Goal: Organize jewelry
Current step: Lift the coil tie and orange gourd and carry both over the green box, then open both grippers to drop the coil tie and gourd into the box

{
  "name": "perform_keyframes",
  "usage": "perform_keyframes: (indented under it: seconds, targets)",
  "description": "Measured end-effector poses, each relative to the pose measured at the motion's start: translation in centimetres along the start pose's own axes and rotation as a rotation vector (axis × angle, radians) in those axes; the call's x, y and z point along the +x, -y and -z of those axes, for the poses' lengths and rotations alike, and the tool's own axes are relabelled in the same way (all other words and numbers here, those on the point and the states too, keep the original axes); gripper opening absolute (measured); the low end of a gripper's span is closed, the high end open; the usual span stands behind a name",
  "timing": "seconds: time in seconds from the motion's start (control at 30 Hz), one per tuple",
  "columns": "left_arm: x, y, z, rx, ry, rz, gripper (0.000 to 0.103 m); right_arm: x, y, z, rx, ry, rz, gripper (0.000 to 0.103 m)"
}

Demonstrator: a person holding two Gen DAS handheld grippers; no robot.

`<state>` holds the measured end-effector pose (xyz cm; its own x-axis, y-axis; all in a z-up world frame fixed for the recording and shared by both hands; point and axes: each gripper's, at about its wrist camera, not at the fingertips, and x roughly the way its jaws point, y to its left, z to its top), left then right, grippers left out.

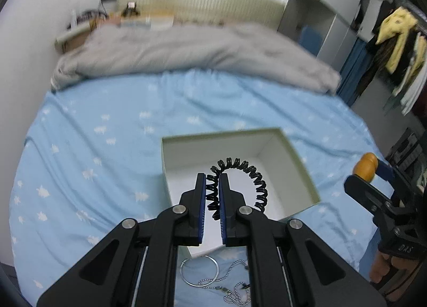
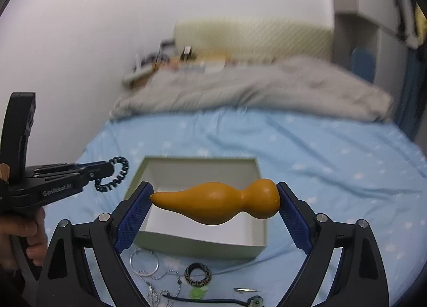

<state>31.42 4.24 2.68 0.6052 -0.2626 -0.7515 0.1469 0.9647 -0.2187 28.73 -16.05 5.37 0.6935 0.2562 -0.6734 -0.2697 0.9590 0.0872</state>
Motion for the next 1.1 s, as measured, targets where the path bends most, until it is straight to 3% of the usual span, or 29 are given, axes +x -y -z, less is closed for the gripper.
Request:
perform_keyframes:
  seconds: [0.33, 0.67, 0.73, 0.8, 0.83, 1.1]
  targets:
    - [6.5, -1.0, -1.0, -0.043, -0.237, -0.013, 0.009, 8.0, 2.5, -0.5, -0.002, -0.251, 0.014, 0.091]
    - [7.4, -0.5, -1.5, -0.042, -0.288, -0.001, 0.010, 9.3, 3.1, -0.4, -0.008, -0.307, 0.003, 0.093]
    - [7.5, -0.7, -1.6, -0.048, -0.297, -0.002, 0.020, 8.9, 3.1, -0.5, -0.010, -0.300, 0.002, 0.094]
    - [7.1, -0.9, -1.6, -0.053, -0.282, -0.001, 0.057, 8.4, 3.1, -0.6, -0.015, -0.289, 0.002, 0.094]
    - [6.7, -0.9, -1.6, -0.046, -0.264, -0.004, 0.062, 8.1, 3.1, -0.7, -0.014, -0.278, -0.002, 0.095]
    - [2.7, -0.4, -0.8, -0.004, -0.163, 0.017, 0.064, 2.4, 3.3, -0.4, 0.001, -0.131, -0.004, 0.095]
